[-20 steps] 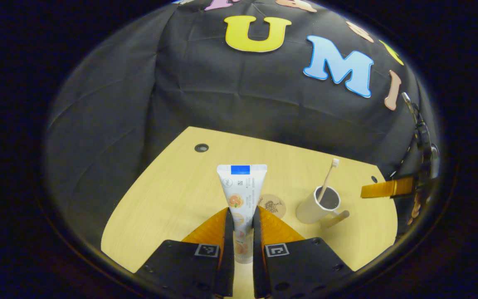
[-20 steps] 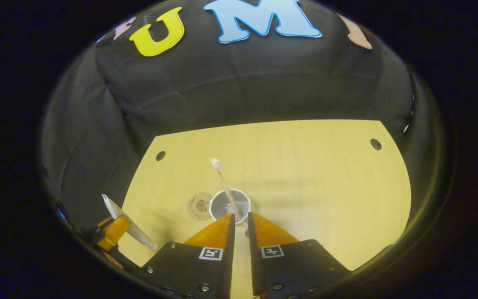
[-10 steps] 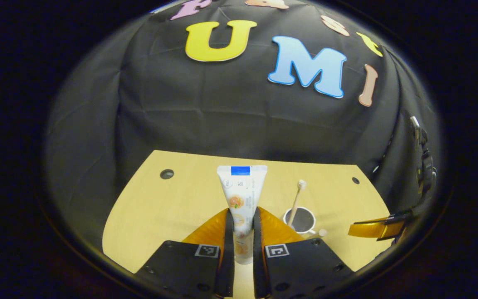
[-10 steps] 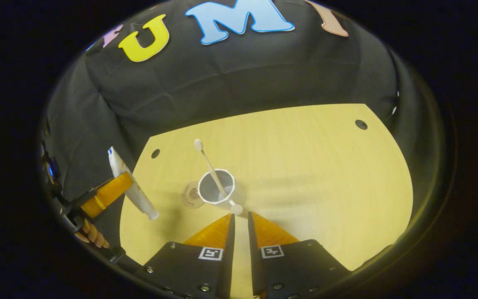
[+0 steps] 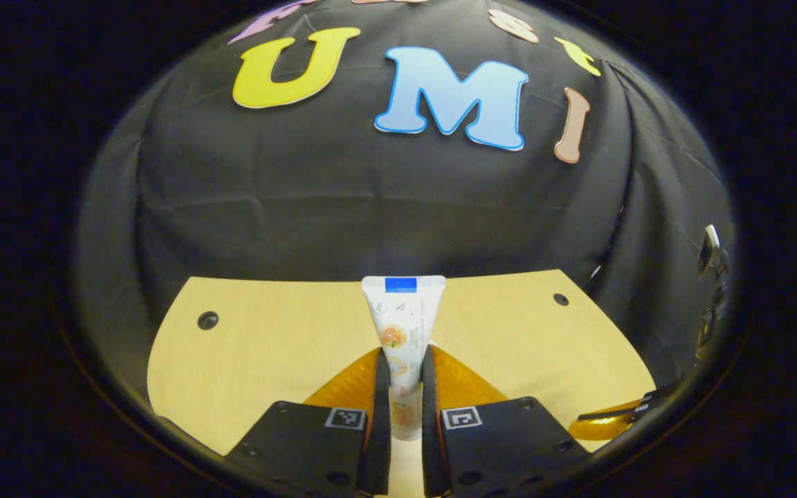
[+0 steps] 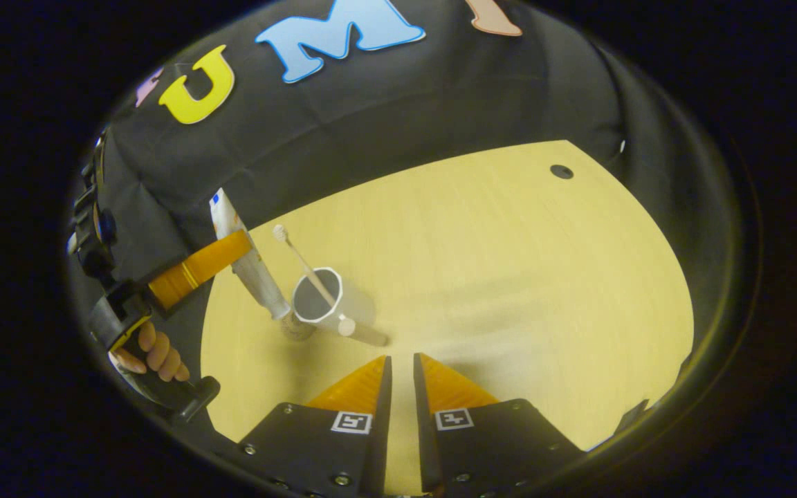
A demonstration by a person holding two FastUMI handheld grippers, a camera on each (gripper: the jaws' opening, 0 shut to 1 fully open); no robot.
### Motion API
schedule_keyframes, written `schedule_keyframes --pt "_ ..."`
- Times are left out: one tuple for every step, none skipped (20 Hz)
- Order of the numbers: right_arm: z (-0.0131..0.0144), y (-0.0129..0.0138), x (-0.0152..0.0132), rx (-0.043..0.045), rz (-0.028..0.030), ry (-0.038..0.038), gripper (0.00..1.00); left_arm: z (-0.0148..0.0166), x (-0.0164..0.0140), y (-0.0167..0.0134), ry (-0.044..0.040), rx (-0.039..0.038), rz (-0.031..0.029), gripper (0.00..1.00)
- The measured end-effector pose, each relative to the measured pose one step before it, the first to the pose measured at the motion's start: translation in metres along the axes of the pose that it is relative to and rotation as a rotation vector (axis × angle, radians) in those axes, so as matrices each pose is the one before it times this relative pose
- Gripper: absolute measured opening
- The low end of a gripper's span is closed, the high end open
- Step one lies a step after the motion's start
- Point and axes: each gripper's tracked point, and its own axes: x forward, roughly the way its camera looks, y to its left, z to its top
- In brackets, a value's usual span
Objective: Put the toothbrush and toothpaste on the desktop into the cup, then pick up the cup and place it on the coaster on the desktop.
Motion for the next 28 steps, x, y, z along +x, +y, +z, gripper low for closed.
schedule_keyframes --pt "-0.00158 -0.0074 -0.0008 0.01098 -0.01022 0.00495 0.19 0.00127 0.00603 -0.00714 -0.00394 0.00345 -0.00807 0.26" --pt "-0.00243 -0.00774 -0.00115 0.00814 -0.0111 0.00481 0.19 -0.00022 0.00466 -0.0076 -0.00321 0.00245 -0.00814 0.26" --pt "-0.00116 -0.00723 -0.00172 0.00743 -0.01375 0.00497 0.19 -0.0002 0.0049 -0.00683 -0.00037 0.00348 -0.00986 0.26" --pt "-0.00347 -0.00664 0.00013 0.0073 -0.01171 0.00498 0.19 -0.00187 0.0071 -0.00467 0.0022 0.00185 -0.00511 0.26" --pt "-0.00164 -0.00581 -0.00222 0.00753 -0.00906 0.00588 0.19 -0.00179 0.00636 -0.00161 0.00324 -0.00214 -0.00347 0.26" --pt "-0.00192 -0.00491 0.00053 0.00673 -0.00746 0.00565 0.19 -0.00198 0.00591 -0.00177 0.00043 -0.00539 0.00085 0.26" --pt "-0.00127 -0.00485 0.00008 0.00436 -0.00652 0.00531 0.19 -0.00114 0.00419 0.00127 -0.00049 -0.0043 0.00675 0.26" --pt "-0.0025 -0.00373 -0.00181 0.00174 -0.00719 0.00498 0.19 -0.00185 0.00478 0.00193 0.00019 -0.00526 0.00736 0.26" --pt "-0.00189 -0.00328 -0.00082 0.00057 -0.00696 0.00332 0.19 -0.0005 0.00313 0.0019 -0.00472 -0.00737 0.00499 0.26" --pt "-0.00302 -0.00159 -0.00209 0.00067 -0.00386 0.00246 0.19 -0.00067 0.00245 0.00211 -0.00647 -0.00303 0.00844 0.26" --pt "-0.0032 -0.00026 -0.00352 0.00036 -0.0018 0.00369 0.19 -0.00368 0.00257 0.00439 0.0013 0.00527 0.02311 0.26" --pt "0.00153 0.00084 -0.00116 -0.00103 0.00093 0.00307 0.19 -0.00277 0.00142 0.00339 0.00183 0.00577 0.01186 0.26" --pt "0.00207 0.00183 -0.00027 -0.00201 0.00116 0.00187 0.19 0.00087 -0.0011 0.00139 -0.00493 0.00156 0.00938 0.23" --pt "-0.00009 0.00082 0.00003 -0.00253 0.00188 0.00183 0.19 -0.00019 -0.00106 0.00028 -0.00346 -0.00208 0.00136 0.36" --pt "0.0014 0.002 -0.00118 -0.00195 0.00223 0.00127 0.19 0.00082 0.00034 -0.00066 -0.00636 -0.00068 -0.00457 0.26" --pt "0.00076 0.00207 0.00077 -0.00224 0.00361 0.0011 0.19 -0.00135 -0.00214 -0.00212 0.00561 -0.00069 -0.00688 0.39" --pt "0.00173 0.00345 0.00116 -0.00254 0.00372 0.00131 0.19 -0.00195 -0.00079 -0.0045 0.00539 -0.00373 -0.02313 0.36" --pt "0.00223 0.00463 0.00066 -0.00329 0.00634 0.00183 0.19 -0.00002 -0.00172 -0.0043 0.00029 -0.00506 -0.0232 0.37" --pt "0.00162 0.00555 0.00239 -0.00461 0.00588 0.00287 0.19 0.00121 -0.00217 -0.00087 -0.00229 -0.00628 -0.00804 0.49" --pt "-0.00041 0.00489 0.00389 -0.00563 0.00573 0.00177 0.19 0.00139 -0.00378 0.00229 -0.00535 -0.00253 0.0103 0.51" --pt "0.00111 0.00426 0.00333 -0.00664 0.00583 0.00076 0.19 0.00257 -0.00189 0.00149 -0.01073 -0.00633 0.00031 0.53" --pt "0.00018 0.00451 0.00279 -0.00796 0.00674 0.0008 0.19 0.00217 -0.00373 0.00037 -0.00739 -0.00632 -0.00294 0.63" --pt "0.00082 0.00325 0.00162 -0.00907 0.00495 0.00213 0.19 0.00078 -0.00358 0.00068 -0.0028 -0.00074 -0.00118 0.69" --pt "0.00197 0.00375 0.00071 -0.00986 0.00539 0.00196 0.19 0.00028 -0.00367 0.0026 0.00072 0.0039 0.00421 0.7" --pt "0.00045 0.00338 -0.00296 -0.01118 0.00881 0.00268 0.19 -0.00033 -0.00431 0.00466 0.00035 0.00501 0.00673 0.7" --pt "0.00174 0.0051 0.00245 -0.01411 0.00763 0.00258 0.19 -0.00001 -0.00594 0.00451 -0.00209 0.00113 0.0043 0.7" --pt "0.00328 0.00273 0.00045 -0.01694 0.00436 0.00001 0.19 0.00061 -0.00621 0.00495 -0.00057 -0.00299 0.00331 0.7" --pt "0.0021 0.00301 -0.00001 -0.01788 0.00476 0.00031 0.19 -0.00014 -0.00676 0.00617 0.00042 -0.00497 0.00608 0.7"
